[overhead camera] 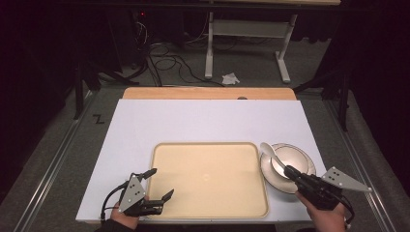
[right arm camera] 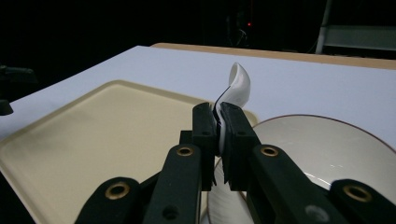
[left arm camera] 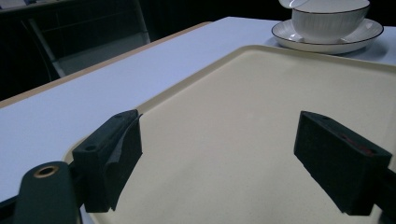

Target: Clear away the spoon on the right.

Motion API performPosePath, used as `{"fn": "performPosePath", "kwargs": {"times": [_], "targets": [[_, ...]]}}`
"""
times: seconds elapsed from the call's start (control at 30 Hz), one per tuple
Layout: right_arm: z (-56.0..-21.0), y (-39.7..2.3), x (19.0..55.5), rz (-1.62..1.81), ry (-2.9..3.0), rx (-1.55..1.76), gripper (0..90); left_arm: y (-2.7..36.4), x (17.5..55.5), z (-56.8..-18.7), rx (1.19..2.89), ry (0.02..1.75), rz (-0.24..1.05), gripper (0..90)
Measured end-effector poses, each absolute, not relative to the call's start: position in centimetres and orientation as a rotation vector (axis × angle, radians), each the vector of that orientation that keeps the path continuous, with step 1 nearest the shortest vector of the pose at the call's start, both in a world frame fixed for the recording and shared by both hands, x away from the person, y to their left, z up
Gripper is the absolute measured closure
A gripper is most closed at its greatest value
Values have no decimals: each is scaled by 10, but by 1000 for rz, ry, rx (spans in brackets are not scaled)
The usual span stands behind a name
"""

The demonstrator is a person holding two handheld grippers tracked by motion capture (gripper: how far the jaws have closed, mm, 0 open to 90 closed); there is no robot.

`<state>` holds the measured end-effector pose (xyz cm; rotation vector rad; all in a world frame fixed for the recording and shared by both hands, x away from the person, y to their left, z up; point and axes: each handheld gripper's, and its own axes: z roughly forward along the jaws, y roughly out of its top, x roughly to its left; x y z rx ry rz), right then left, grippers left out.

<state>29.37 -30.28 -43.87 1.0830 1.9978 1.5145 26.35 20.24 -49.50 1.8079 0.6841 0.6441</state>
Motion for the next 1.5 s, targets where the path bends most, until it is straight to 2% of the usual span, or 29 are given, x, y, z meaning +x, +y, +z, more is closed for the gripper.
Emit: {"fn": "performPosePath", "kwargs": {"times": [1.2, 1.5], "targets": [[-467, -196, 322, 1519, 2183, 945, 869, 203, 263, -495, 1806, 679, 639, 158], [-479, -193, 330, 1502, 2222, 987, 868, 203, 264, -495, 1804, 680, 637, 158]]}}
